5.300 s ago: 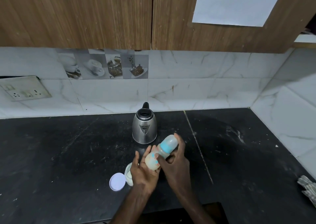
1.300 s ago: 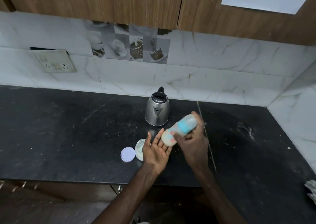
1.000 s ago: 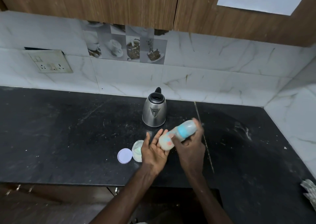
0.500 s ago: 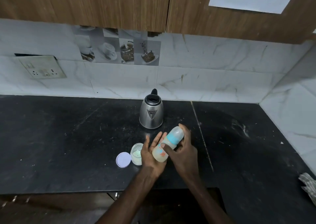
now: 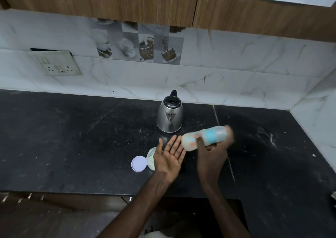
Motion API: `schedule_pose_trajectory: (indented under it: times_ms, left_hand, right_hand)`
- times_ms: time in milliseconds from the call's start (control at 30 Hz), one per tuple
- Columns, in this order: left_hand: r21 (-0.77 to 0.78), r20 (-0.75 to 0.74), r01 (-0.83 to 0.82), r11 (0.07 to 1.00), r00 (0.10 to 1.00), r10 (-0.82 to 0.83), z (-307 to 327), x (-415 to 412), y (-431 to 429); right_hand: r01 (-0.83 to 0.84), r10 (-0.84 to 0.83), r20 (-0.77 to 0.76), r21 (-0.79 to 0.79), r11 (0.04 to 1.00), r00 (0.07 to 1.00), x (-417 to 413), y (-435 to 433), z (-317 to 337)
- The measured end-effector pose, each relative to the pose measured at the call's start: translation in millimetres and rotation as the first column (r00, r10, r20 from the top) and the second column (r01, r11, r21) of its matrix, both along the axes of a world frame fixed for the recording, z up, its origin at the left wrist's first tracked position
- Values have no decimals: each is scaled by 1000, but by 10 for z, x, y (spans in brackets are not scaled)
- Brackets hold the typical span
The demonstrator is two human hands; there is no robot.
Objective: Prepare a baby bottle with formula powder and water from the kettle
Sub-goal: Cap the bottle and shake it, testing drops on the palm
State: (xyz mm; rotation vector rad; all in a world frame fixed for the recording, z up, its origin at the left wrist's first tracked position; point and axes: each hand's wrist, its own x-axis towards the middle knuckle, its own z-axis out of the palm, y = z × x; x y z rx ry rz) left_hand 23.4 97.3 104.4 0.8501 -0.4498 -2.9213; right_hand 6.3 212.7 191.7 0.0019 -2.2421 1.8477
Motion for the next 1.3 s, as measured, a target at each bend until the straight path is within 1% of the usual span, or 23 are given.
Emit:
schedule_pose_trajectory:
  times_ms: [67, 100, 133, 200, 233, 267, 300, 333, 400, 433, 467, 533, 567, 600, 667, 700, 767, 833, 900, 1033, 1167, 1233, 1300]
  left_hand:
    - [53, -12, -3, 999, 1000, 4, -3, 3, -7]
    - [66, -14, -9, 998, 1000, 10, -5, -1, -10]
    - [58, -15, -11, 998, 1000, 12, -6, -8, -13]
    - [-7, 0, 3, 1000, 1000, -3, 14, -20, -39]
    - [-24, 10, 7, 1000, 1000, -7, 13, -11, -55]
    - [-19, 11, 5, 1000, 1000, -5, 9, 3, -54]
    - [-3, 11, 2, 1000, 1000, -2, 10, 15, -51]
    - [22, 10, -1, 1000, 1000, 1, 15, 17, -46]
    - [66, -7, -9, 998, 1000, 9, 3, 3, -26]
    - [64, -21, -5, 998, 1000, 6, -6, -8, -16]
    - [44, -27, 4, 999, 1000, -3, -8, -20, -6]
    - [-6, -28, 18, 1000, 999, -18, 5, -22, -3]
    - [-3, -27, 14, 1000, 1000, -14, 7, -3, 0]
    - [21, -30, 11, 1000, 999, -11, -4, 13, 8]
    - [57, -23, 15, 998, 1000, -13, -30, 46, 28]
    - [61, -18, 19, 998, 1000, -18, -49, 61, 29]
    - [28, -26, 33, 999, 999, -32, -43, 48, 26]
    - [33, -53, 23, 999, 998, -22, -2, 27, 16]
    - [69, -73, 21, 997, 997, -16, 52, 43, 40]
    - [70, -42, -5, 998, 999, 8, 58, 90, -6]
    - [85, -35, -43, 995, 998, 46, 58, 141, -32]
    - [95, -61, -36, 995, 997, 42, 68, 156, -15]
    - [116, -74, -28, 993, 997, 37, 56, 167, 7]
  right_hand:
    - [-227, 212, 86, 241, 944, 973, 79, -52, -109]
    - [-247, 229, 93, 278, 928, 969, 89, -44, -128]
    - [-198, 187, 68, 245, 949, 980, 72, -25, -105]
    - [0, 0, 16, -40, 999, 1000, 23, 16, -2]
    - [70, -69, 10, -162, 984, 998, 12, 24, 15]
    - [89, -90, 2, -195, 977, 996, 30, 24, 14]
    - [65, -64, 11, -151, 986, 998, 69, -8, -16]
    - [-25, 26, 36, -40, 999, 999, 119, -45, -50]
    - [-226, 211, 90, 215, 950, 973, 180, -41, -142]
    - [-214, 203, 68, 266, 940, 977, 171, -18, -156]
    - [-140, 140, 17, 238, 961, 990, 141, 13, -137]
    - [16, -13, -48, 63, 998, 999, 103, 25, -91]
    - [17, -15, -44, 40, 999, 999, 115, 4, -83]
    - [-43, 44, -12, 88, 995, 999, 152, -29, -91]
    - [-247, 235, 75, 286, 926, 969, 190, -32, -205]
    - [-251, 234, 92, 309, 917, 968, 170, -5, -223]
    - [-145, 137, 53, 208, 967, 989, 75, 68, -177]
    - [-173, 167, 54, 155, 973, 985, 37, 71, -144]
    - [-317, 296, 129, 202, 927, 946, 105, 45, -192]
    - [-471, 432, 208, 213, 856, 878, 96, 112, -296]
    - [-624, 563, 269, 347, 700, 781, -87, 269, -215]
    - [-688, 628, 281, 309, 657, 726, -144, 306, -219]
    - [-722, 669, 273, 234, 651, 691, -163, 324, -262]
